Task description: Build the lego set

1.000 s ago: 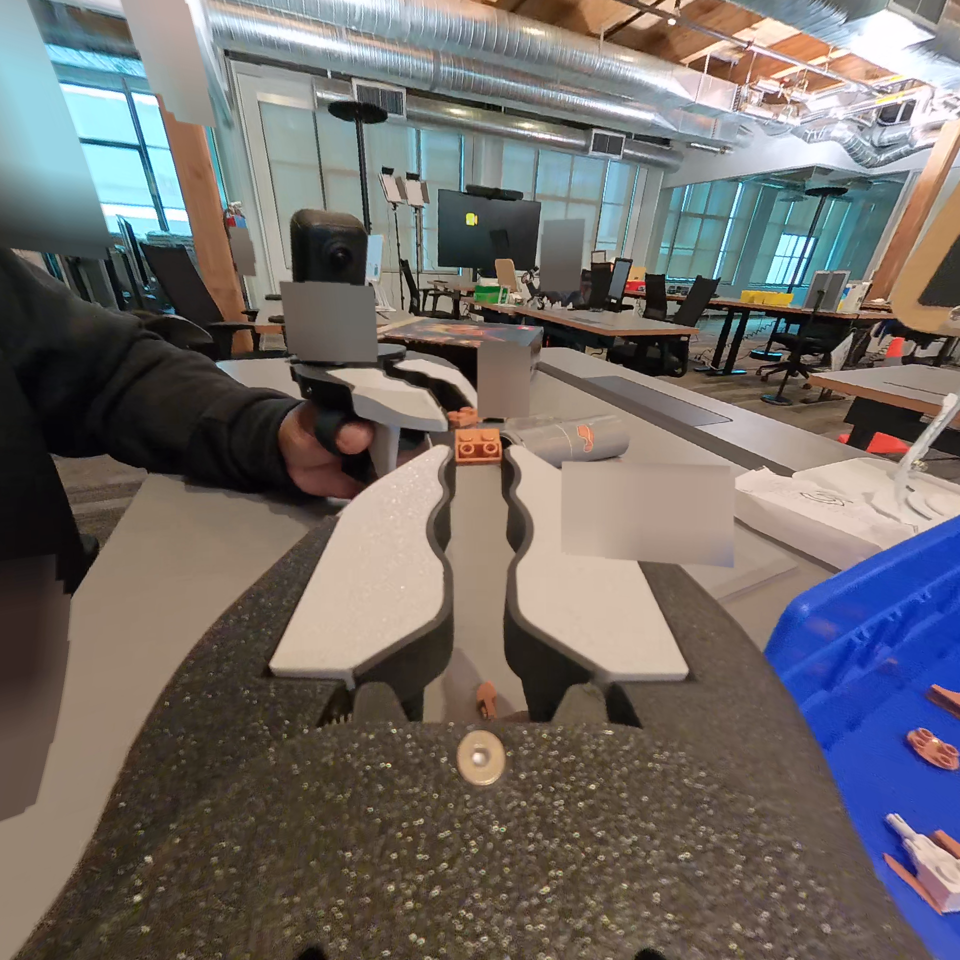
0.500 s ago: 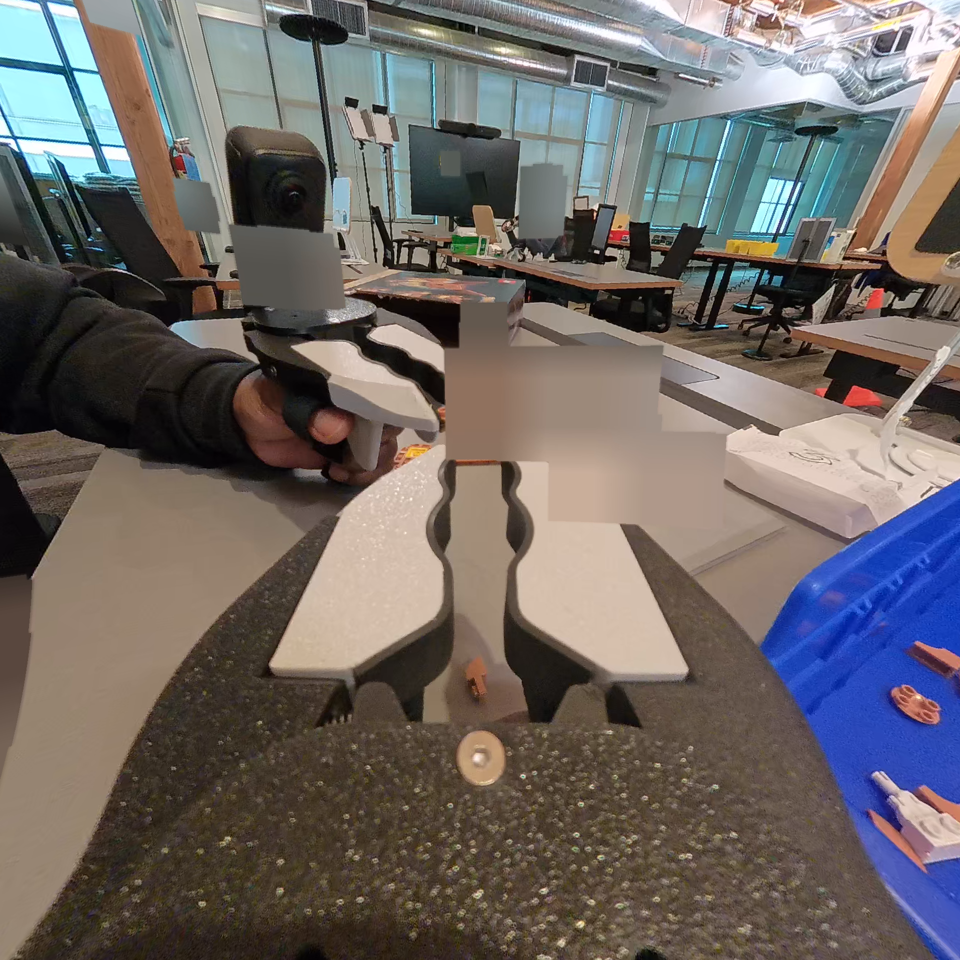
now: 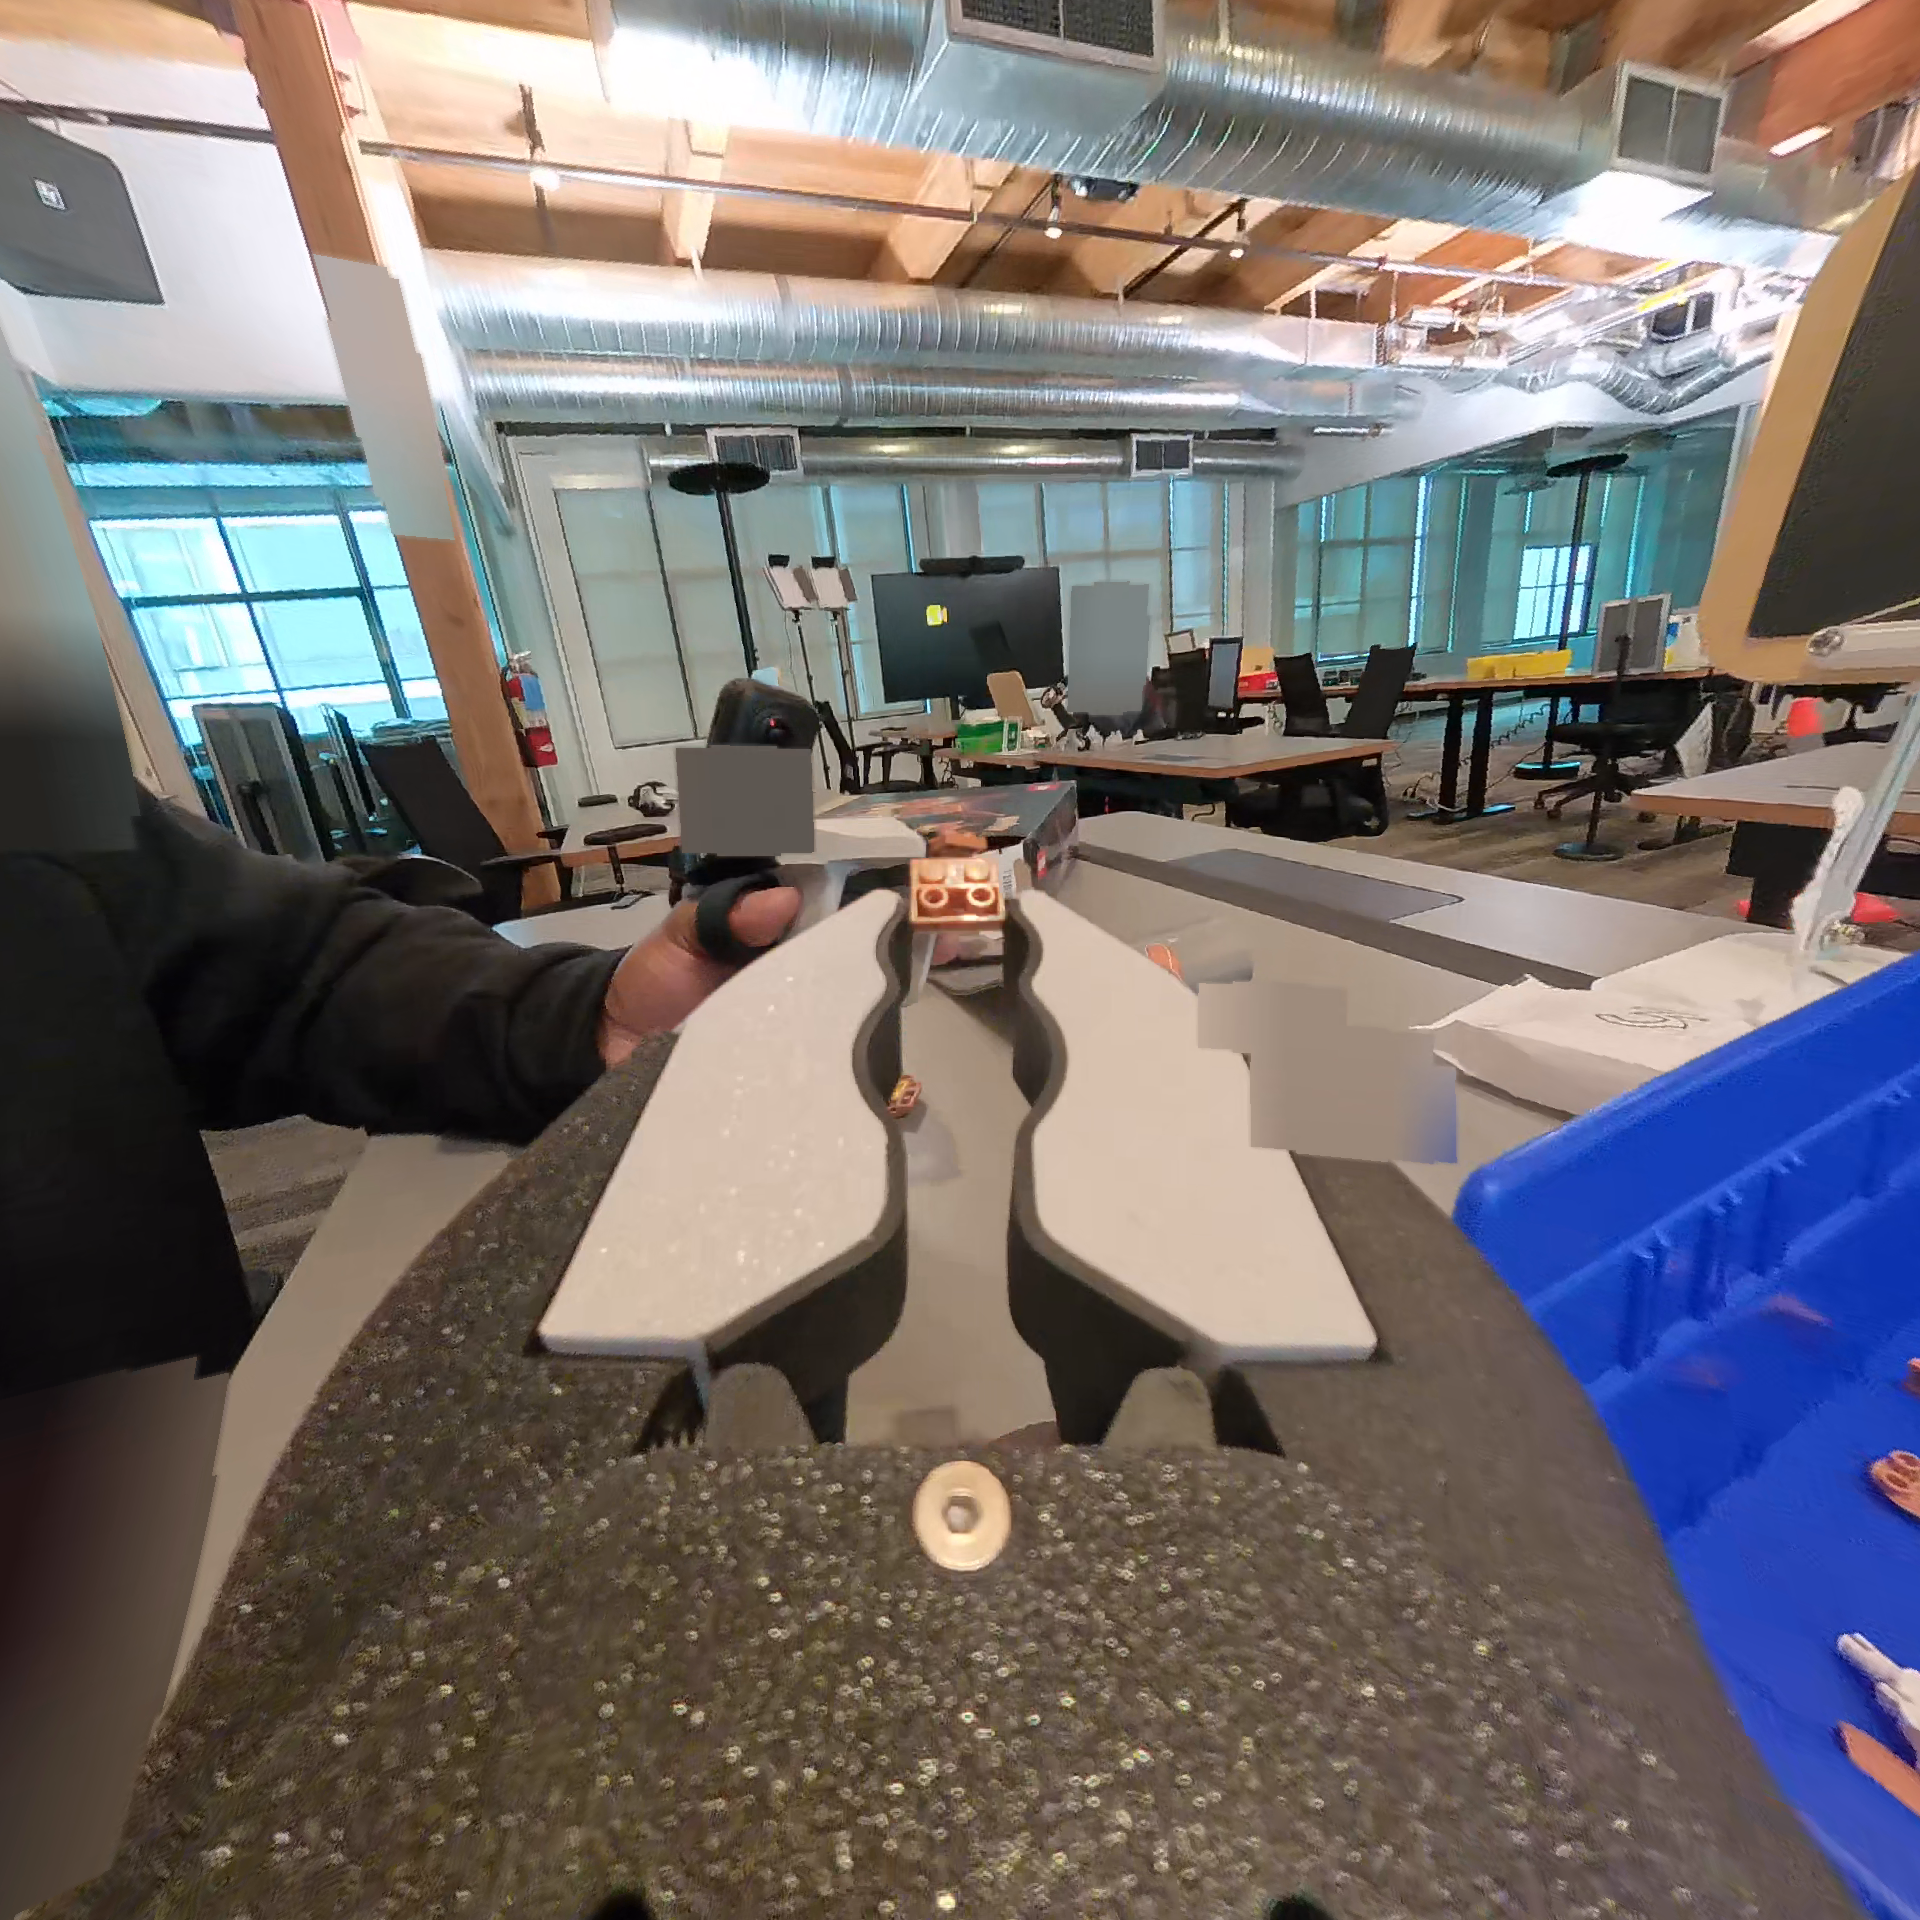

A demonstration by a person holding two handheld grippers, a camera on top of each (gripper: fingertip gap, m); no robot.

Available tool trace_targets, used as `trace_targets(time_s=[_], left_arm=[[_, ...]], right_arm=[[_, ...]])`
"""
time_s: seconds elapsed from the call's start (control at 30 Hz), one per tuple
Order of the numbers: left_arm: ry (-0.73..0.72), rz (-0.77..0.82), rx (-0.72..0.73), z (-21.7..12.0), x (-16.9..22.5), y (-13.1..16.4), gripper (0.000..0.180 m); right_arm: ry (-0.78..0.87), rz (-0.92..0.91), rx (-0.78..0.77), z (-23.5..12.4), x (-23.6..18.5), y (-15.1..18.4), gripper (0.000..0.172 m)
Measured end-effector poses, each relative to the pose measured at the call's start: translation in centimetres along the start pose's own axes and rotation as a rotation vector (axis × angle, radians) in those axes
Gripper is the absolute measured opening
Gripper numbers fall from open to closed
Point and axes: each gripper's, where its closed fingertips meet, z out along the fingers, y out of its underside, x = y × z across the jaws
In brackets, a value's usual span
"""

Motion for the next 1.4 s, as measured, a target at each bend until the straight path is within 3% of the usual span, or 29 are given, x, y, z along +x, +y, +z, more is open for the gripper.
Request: trace_targets(time_s=[0.17, 0.27, 0.7, 0.9, 1.07, 1.27, 1.4], left_arm=[[0.015, 0.224, -0.186, 1.0, 1.6, 2.8, 0.016], [-0.012, 0.241, -0.286, 1.2, 1.2, 4.5, 0.016], [-0.013, 0.318, -0.325, 1.3, 1.5, 5.2, 0.016], [0.007, 0.328, -0.336, 1.4, 1.8, 5.3, 0.016], [0.103, 0.237, -0.328, 1.6, 3.8, 5.1, 0.016], [0.206, 0.008, -0.36, 2.6, 6.8, 5.4, 0.016], [0.233, -0.125, -0.345, 3.6, 8.1, 5.1, 0.016]], right_arm=[[0.04, -0.065, -0.167, 1.1, 0.2, 2.9, 0.016], [0.046, -0.06, -0.239, 1.4, 0.3, 4.3, 0.016], [0.068, -0.052, -0.248, 1.5, 0.4, 4.4, 0.016], [0.247, -0.013, -0.233, 0.8, 0.9, 3.6, 0.016], [0.574, 0.119, -0.159, -3.1, 1.4, 2.6, 0.016], [0.997, 0.254, 0.023, -12.7, 1.9, 1.4, 0.016], [1.122, 0.314, 0.086, -17.7, 3.1, 0.7, 0.016]])
